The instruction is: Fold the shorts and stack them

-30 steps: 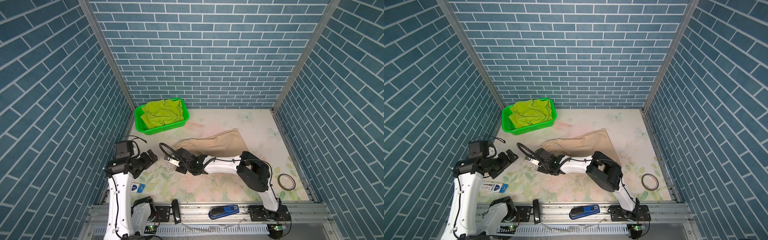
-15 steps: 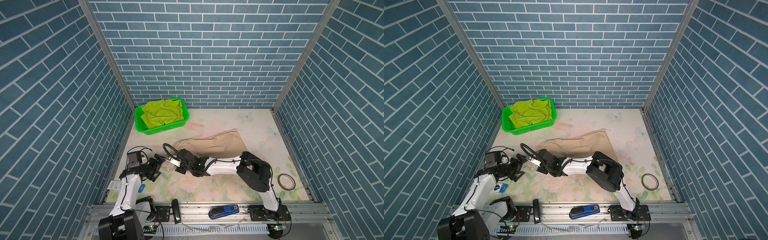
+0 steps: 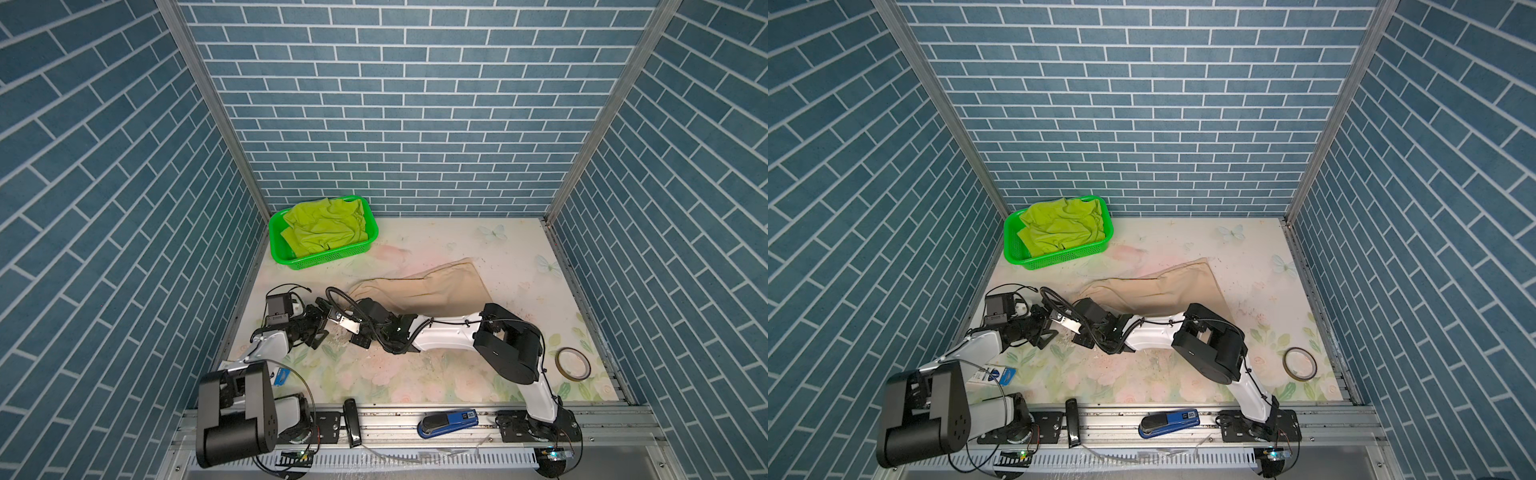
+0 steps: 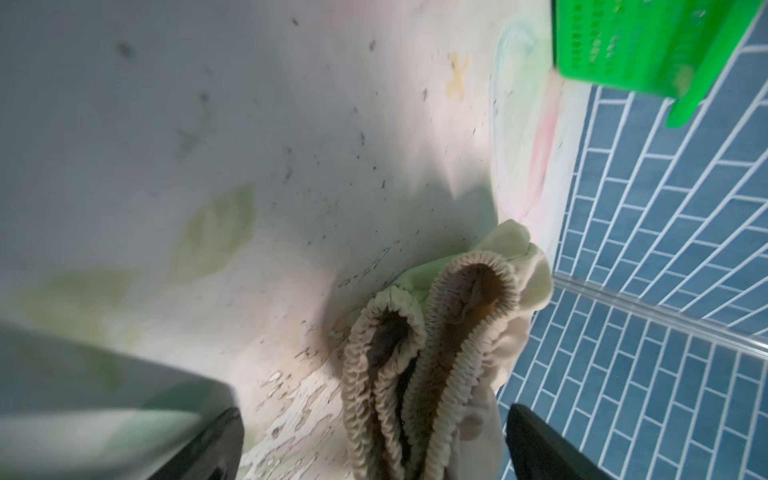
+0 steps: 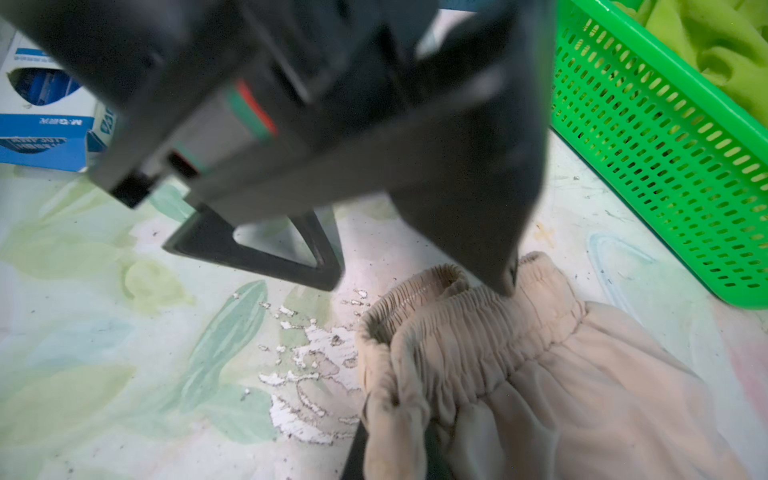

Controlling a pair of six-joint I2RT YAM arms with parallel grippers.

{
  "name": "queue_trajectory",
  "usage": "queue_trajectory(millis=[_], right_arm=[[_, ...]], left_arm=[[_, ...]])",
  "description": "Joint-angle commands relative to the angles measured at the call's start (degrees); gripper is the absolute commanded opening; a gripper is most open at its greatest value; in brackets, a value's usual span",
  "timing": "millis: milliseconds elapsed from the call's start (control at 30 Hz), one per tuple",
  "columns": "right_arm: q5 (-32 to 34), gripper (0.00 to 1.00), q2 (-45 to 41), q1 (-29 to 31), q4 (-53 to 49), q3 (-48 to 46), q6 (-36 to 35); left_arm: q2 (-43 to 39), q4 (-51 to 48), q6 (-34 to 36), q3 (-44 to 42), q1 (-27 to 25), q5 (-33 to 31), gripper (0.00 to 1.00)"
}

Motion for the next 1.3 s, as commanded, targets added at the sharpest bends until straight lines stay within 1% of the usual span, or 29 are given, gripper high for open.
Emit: queue_trajectory(millis=[0,100,133,200,267,333,400,433,467,500,533,567,633,700,767,867,967,1067,1133,1200,1267], right_arm=[[-0.76,0.0,0.53,0.45,2.23,1.48,-0.75],[-1.54,0.0,0.34,0.53,3.16,1.43,0.23],[-1.76,0.0,0.27,0.53,3.59,1.27,0.66],[-2.29,0.0,-0.11,0.53,4.44,0.92,1.07],[-2.38,0.0,-0.3,0.54,4.85,0.82,1.39],[-2.17,0.0,-0.43,0.55,4.85,0.91,1.35],[-2.38,0.29,-0.52,0.53,4.85,0.95,1.18],[-2.72,0.41,-0.85,0.53,4.7,0.82,1.4],[-3.18,0.5,-1.65,0.47,4.52,0.44,1.92],[-3.22,0.58,-2.84,0.29,4.27,-0.1,2.77],[-4.09,0.63,-4.8,-0.26,3.93,-1.29,4.23],[-5.69,0.65,-7.27,-1.11,2.84,-2.69,5.86],[-10.28,0.66,-12.23,-3.37,-0.8,-5.54,9.27],[-13.12,0.64,-17.82,-5.6,-4.96,-9.54,12.22],[-12.73,0.61,-23.21,-6.88,-8.15,-14.88,13.66],[-10.17,0.61,-30.64,-8.1,-13.66,-21.83,15.17],[-8.59,0.53,-35.34,-8.8,-18.52,-27.18,17.3],[-6.01,0.41,-38.59,-9.2,-21.65,-32.04,19.64],[-6.3,0.28,-39.91,-10.01,-22.9,-34.77,21.79],[-6.19,0.16,-41.04,-10.05,-23.43,-37.48,23.69],[-4.84,0.13,-42.2,-10.02,-23.35,-39.88,25.64]], left_arm=[[4.47,7.81,-1.05,1.73,-4.23,-1.3,1.0],[7.78,8.97,-1.13,2.79,-6.69,-2.35,1.0],[8.27,9.43,-0.89,2.8,-6.96,-2.69,0.97],[8.46,9.2,0.04,2.94,-7.06,-3.36,0.85],[7.98,5.73,2.53,4.48,-7.06,-3.79,0.67],[7.17,1.81,5.15,6.31,-7.15,-3.65,0.45],[5.69,-1.76,7.36,7.81,-7.24,-3.64,0.22],[4.74,-3.77,8.64,8.58,-7.26,-3.62,0.03],[3.82,-6.82,10.42,9.81,-7.24,-4.05,0.0],[3.08,-10.06,12.18,11.1,-7.16,-4.55,0.0],[2.19,-13.87,14.27,12.64,-7.09,-4.9,0.0],[1.29,-17.62,15.93,14.16,-6.83,-5.2,0.0],[-0.19,-24.27,18.74,17.36,-5.45,-5.13,0.0],[-1.85,-31.54,21.52,20.39,-2.89,-3.92,0.0],[-3.24,-38.88,24.74,24.11,-0.4,-4.35,0.0],[-4.46,-48.28,29.38,30.04,3.16,-6.01,0.0],[-3.22,-55.22,33.15,36.16,5.56,-7.27,0.0],[-0.67,-62.18,36.25,43.76,5.6,-11.76,0.0],[0.28,-64.17,36.28,47.24,5.58,-13.13,0.0],[0.73,-64.25,35.07,49.42,5.2,-11.84,0.0],[1.3,-65.25,34.27,51.49,3.32,-13.42,0.0]])
